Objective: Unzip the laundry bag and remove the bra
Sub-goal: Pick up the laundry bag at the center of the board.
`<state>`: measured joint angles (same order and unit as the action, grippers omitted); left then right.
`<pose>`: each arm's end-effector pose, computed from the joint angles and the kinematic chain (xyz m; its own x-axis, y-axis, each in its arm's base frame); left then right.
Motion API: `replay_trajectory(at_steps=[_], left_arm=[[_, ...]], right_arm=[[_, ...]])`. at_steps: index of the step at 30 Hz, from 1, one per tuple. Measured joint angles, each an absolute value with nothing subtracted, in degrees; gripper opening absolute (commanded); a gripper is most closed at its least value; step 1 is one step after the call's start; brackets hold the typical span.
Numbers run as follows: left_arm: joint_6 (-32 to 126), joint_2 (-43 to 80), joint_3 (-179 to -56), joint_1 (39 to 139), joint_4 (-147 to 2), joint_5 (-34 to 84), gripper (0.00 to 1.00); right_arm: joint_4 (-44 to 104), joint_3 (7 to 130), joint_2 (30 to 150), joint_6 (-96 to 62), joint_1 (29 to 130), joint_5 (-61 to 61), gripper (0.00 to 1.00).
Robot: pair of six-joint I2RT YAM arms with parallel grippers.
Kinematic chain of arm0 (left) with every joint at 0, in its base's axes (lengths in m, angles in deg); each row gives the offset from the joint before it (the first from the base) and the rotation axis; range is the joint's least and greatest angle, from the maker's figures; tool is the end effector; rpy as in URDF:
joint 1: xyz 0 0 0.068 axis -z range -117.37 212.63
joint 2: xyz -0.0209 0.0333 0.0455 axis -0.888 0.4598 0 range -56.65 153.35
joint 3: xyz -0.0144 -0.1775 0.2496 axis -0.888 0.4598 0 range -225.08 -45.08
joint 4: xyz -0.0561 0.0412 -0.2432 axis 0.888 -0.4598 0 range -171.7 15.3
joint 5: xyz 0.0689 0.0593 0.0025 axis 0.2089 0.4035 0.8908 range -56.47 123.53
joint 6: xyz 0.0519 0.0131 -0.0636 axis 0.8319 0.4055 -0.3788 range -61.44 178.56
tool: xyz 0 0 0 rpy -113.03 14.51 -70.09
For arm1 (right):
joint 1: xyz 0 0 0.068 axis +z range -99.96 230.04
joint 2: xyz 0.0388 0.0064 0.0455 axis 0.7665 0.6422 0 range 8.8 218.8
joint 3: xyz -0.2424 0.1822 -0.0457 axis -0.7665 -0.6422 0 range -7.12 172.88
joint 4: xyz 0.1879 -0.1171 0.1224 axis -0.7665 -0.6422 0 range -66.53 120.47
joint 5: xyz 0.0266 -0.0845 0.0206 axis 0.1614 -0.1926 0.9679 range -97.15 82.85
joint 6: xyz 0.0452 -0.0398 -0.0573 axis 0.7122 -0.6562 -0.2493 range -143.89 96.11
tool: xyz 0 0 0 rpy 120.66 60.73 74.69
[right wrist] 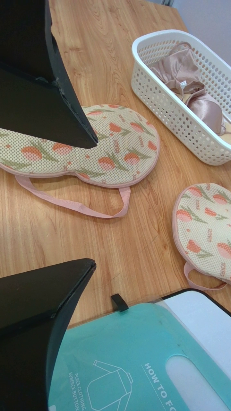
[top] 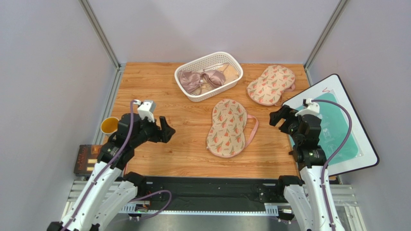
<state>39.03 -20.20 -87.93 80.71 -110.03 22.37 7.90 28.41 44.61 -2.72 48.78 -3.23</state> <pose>0.1235 -0.0552 0.3068 -0.5889 -0.1527 -0.7936 0.2851 0.8796 -0.3808 0.1489 0.0017 0.2903 -0.3769 0.3687 -0.8497 0.1019 0.9283 0.3575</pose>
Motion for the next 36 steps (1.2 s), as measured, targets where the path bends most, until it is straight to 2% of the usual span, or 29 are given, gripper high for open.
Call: replay_trajectory(at_steps=[3, 7, 13, 27, 28, 30, 36], left_arm=[[35.38, -17.29, -86.62, 89.92, -107.10, 24.60, 0.85], [30.66, -11.48, -82.94, 96.17, -100.19, 23.35, 0.83], [23.84, -0.99, -76.76, 96.78, -87.56, 16.97, 0.81], [19.54, 23.03, -81.13, 99.16, -71.17, 14.09, 0.77], [19.32, 23.86, -81.15, 99.36, -70.49, 14.11, 0.76], [18.90, 26.29, -81.61, 100.01, -69.24, 14.04, 0.68], [18.01, 31.10, -82.77, 100.91, -66.36, 13.43, 0.66]], right_arm=[[7.97, 28.39, 44.57, -2.70, 48.78, -2.86, 0.91], [8.04, 28.39, 44.57, -2.72, 48.78, -2.31, 0.91], [8.06, 28.39, 44.59, -2.72, 48.78, -1.44, 0.91], [8.06, 28.37, 44.26, -2.70, 48.78, -0.37, 0.91], [8.06, 28.34, 44.26, -2.70, 48.78, -0.34, 0.91], [8.06, 28.34, 44.26, -2.70, 48.78, -0.17, 0.91], [8.06, 28.32, 44.26, -2.70, 48.76, 0.03, 0.91]])
